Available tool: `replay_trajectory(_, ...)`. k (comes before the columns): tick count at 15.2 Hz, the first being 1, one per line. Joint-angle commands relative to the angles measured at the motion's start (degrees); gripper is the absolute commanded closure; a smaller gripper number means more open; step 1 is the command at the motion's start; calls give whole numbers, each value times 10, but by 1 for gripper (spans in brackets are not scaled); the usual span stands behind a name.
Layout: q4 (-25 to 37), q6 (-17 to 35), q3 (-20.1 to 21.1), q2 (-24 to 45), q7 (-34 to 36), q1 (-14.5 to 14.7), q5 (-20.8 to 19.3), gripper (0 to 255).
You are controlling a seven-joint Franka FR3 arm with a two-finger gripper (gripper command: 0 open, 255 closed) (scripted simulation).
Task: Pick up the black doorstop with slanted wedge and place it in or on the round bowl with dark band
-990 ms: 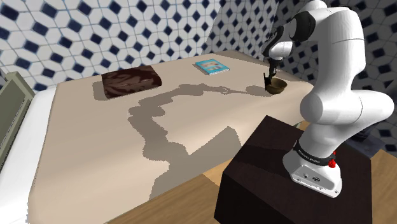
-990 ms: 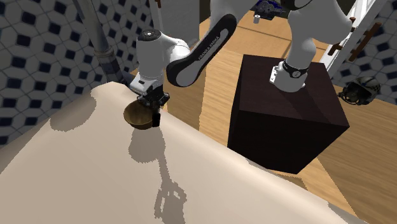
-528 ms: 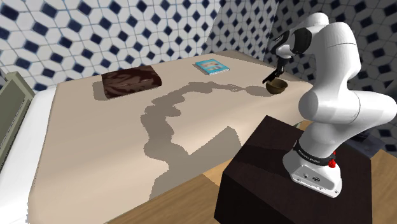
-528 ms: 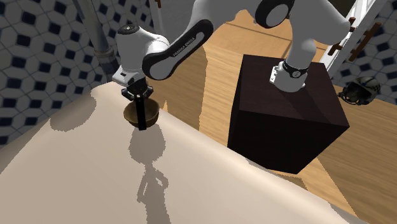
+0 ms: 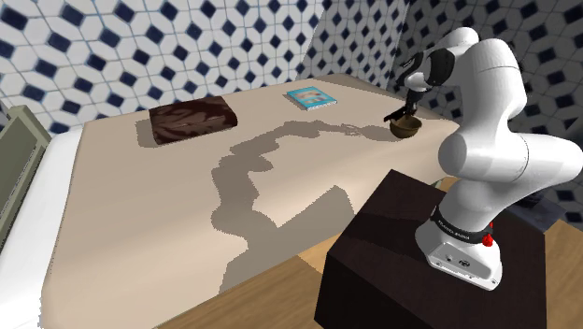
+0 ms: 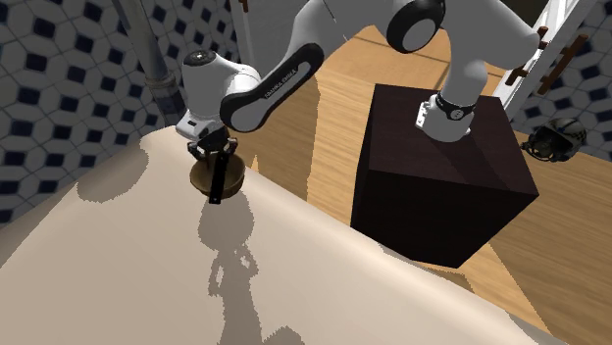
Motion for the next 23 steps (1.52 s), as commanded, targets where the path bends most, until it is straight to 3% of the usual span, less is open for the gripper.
replay_trajectory(1, -37, 19, 57, -30, -55, -50, 62, 0)
replay_trajectory(4, -98, 10, 230, -64, -219, -218, 241, 0)
replay_trajectory(12, -60, 30, 232, -14, -213, -198, 239, 0)
replay_trajectory(19, -60, 30, 232, -14, -213, -198, 239, 0)
replay_trajectory(20, -60, 30, 232, -14, -213, -198, 239, 255)
replay_trajectory(23, -60, 30, 232, -14, -213, -198, 239, 255)
